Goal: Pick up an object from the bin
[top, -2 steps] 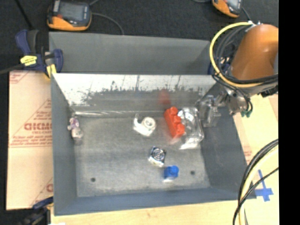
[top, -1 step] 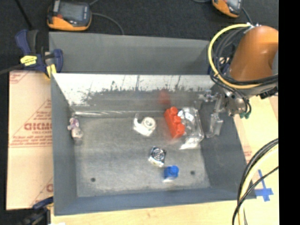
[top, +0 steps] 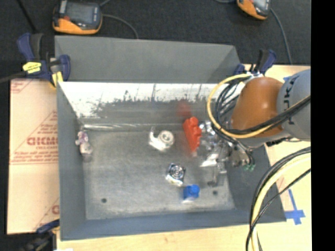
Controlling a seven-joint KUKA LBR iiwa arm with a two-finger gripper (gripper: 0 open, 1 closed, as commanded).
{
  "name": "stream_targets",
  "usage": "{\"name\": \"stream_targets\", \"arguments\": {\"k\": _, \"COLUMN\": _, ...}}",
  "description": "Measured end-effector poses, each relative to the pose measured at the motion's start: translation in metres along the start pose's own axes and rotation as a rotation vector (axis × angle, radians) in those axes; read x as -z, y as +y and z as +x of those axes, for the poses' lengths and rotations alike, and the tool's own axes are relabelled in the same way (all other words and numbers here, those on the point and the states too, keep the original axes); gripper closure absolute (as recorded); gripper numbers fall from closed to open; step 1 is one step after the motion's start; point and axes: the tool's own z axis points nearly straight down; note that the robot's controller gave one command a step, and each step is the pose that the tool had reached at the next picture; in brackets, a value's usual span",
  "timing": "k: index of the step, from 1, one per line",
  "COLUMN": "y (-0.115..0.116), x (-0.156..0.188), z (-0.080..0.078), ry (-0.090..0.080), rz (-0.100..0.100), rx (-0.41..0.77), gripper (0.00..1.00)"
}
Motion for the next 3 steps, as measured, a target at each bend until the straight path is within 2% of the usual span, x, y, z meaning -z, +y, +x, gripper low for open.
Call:
{"name": "stream_targets", "arguments": {"k": 1, "y": 0.033, "x": -0.019, "z": 0.066, "ry": -0.013, "rz": 0.007, "rx": 0.216, "gripper": 0.00}}
{"name": "stream_targets", "arguments": {"k": 2, "y": 0.085, "x": -0.028, "z": 0.020, "ry": -0.011, "rz": 0.005, "rx": 0.346, "gripper": 0.00}}
{"name": "stream_targets", "arguments": {"k": 3, "y": 0.083, "x": -0.028, "z": 0.021, "ry": -0.010, "rz": 0.005, "rx": 0.344, "gripper": 1.00}}
